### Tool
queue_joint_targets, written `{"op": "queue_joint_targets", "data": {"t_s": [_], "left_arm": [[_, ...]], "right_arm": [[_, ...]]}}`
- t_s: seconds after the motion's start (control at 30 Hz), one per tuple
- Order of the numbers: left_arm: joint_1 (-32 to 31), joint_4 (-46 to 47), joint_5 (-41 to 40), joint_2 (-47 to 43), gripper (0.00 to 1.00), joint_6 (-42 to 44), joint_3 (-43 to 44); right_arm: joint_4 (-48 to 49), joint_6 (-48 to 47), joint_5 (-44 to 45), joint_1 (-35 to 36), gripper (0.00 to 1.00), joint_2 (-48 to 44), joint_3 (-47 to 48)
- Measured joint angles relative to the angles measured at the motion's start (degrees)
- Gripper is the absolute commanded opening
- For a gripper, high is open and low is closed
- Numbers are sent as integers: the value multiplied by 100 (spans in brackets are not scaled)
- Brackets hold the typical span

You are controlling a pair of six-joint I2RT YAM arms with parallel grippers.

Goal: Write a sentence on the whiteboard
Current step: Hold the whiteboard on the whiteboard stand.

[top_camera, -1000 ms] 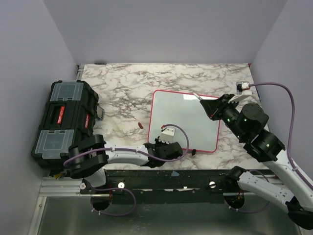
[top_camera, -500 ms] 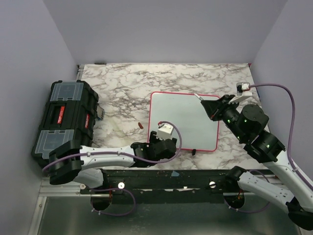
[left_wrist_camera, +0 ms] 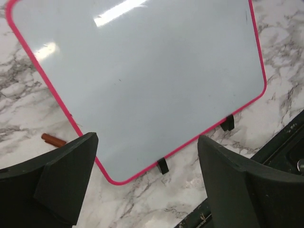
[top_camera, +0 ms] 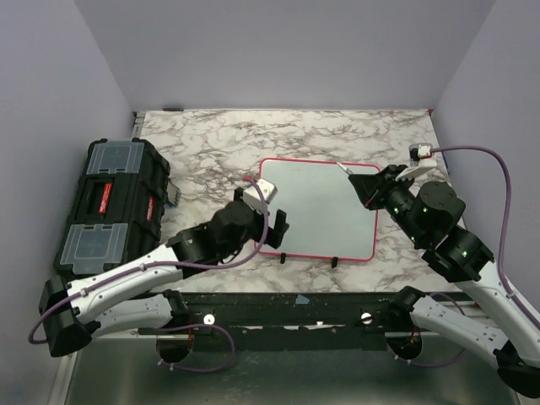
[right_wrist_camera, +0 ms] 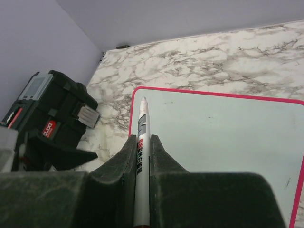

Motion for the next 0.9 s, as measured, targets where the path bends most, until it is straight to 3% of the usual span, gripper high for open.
{"op": "queue_joint_targets", "data": {"t_s": [0.13,0.3,0.47,0.63,0.9], "left_arm": [[1360,-2,1213,-238,94,385,321],[2529,-74,2474,-46,98,745,1086],[3556,-122,4041,835,95,922,2100],[4006,-533,5178,2308,83,1088,3528],[4238,-1705,6599,4308,74,1596,5781]], "right_arm": [[-140,11,-33,0,1,-15,0],[-306,28,-96,0,1,-11,0],[-334,31,-151,0,1,-15,0],[-350,7,-328,0,1,-4,0],[-354,-66,-658,0,1,66,-2]]}}
